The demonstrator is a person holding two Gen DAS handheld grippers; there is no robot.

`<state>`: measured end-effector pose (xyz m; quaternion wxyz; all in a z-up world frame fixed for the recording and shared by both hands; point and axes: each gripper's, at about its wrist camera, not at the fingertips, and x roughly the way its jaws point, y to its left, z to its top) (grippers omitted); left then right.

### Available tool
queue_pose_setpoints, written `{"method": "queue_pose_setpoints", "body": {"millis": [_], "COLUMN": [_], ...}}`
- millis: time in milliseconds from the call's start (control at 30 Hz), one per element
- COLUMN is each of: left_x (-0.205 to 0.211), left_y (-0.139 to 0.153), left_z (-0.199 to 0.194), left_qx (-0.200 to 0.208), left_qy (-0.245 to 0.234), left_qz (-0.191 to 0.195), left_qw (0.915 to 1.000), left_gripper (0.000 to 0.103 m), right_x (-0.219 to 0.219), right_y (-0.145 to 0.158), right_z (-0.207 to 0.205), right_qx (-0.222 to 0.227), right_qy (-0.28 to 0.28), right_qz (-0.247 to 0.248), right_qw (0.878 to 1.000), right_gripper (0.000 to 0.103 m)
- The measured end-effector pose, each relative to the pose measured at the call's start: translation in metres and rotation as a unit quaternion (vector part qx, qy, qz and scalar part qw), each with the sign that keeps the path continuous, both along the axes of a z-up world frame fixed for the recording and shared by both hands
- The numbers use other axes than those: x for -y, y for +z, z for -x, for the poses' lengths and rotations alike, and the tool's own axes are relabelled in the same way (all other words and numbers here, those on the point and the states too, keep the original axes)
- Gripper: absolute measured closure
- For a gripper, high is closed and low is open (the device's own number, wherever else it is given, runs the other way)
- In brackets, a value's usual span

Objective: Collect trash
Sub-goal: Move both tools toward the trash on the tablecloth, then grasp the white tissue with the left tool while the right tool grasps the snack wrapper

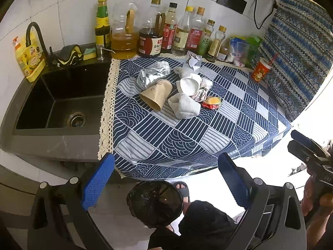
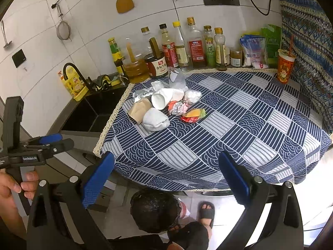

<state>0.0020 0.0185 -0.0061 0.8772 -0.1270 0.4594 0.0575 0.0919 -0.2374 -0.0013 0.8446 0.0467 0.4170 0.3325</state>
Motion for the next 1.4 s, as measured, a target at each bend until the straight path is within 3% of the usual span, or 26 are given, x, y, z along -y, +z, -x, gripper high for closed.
{"method": "queue_pose_setpoints", "body": {"millis": [367,667,933,1133,1233,1400], "left_x": [0.004,0.008,0.017,0.016,0.017,0.023], "left_y": [-0.015,-0.046,-0.076,-0.097,-0.106,-0.117], "left_z": [-0.046,-0.100,-0.155,-0.182,-0.193,-0.208], "left_qx": [-0.018,-0.057,-0.069,-0.080,-0.086,-0.097], "left_qy": [0.000,-0.005,-0.024,-0.025,-0.026,-0.035], "left_qz": [0.032,0.070,0.048,0.040,0.033,0.012], "left_qw": [0.9993,0.9960,0.9962,0.9956,0.9954,0.9946], "left_gripper": [0.007,0.007,0.008,0.008,0.008,0.018], "right_x": [-0.006,-0.017,-0.039,-0.057,-0.064,-0.074], "right_y": [-0.016,-0.051,-0.094,-0.124,-0.137,-0.154], "right_z": [-0.055,-0.118,-0.168,-0.194,-0.201,-0.212], "right_qx": [-0.026,-0.045,-0.059,-0.057,-0.054,-0.051], "right_qy": [0.028,0.082,0.139,0.182,0.200,0.224], "right_qz": [0.028,0.027,0.049,0.065,0.077,0.083], "right_qw": [0.999,0.995,0.987,0.979,0.975,0.970], "right_gripper": [0.004,0.004,0.004,0.011,0.019,0.020]}}
